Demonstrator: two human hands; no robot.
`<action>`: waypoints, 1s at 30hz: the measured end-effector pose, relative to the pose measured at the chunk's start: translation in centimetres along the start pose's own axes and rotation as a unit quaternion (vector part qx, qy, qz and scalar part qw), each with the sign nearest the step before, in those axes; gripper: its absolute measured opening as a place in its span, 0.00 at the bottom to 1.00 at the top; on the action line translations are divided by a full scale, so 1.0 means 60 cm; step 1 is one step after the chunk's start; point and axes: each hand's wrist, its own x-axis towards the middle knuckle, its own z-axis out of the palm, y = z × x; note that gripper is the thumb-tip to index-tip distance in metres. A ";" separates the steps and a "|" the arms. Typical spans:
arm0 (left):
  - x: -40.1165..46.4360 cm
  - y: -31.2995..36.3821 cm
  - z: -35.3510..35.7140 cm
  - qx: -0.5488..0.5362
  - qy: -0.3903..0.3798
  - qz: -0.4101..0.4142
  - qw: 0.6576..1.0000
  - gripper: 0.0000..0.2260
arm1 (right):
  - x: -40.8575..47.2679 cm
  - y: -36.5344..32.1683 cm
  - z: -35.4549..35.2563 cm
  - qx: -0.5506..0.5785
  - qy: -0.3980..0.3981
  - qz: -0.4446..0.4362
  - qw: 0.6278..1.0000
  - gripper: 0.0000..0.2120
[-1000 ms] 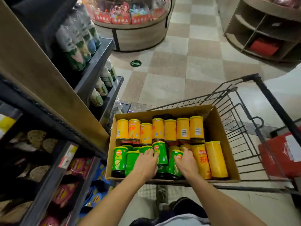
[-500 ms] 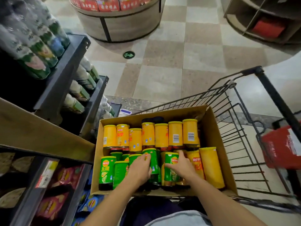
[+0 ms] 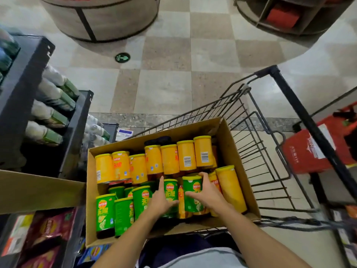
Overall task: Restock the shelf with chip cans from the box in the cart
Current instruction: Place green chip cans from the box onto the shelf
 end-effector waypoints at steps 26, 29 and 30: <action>-0.452 -0.283 -0.191 -0.310 0.396 0.062 0.862 0.40 | -0.231 -0.343 0.220 -0.154 -0.187 -0.399 0.884 0.42; -0.548 -0.314 -0.203 -0.301 0.462 0.052 0.833 0.41 | -0.306 -0.380 0.260 -0.136 -0.197 -0.458 0.856 0.42; -0.581 -0.321 -0.207 -0.292 0.484 0.051 0.823 0.41 | -0.333 -0.392 0.271 -0.137 -0.196 -0.481 0.843 0.42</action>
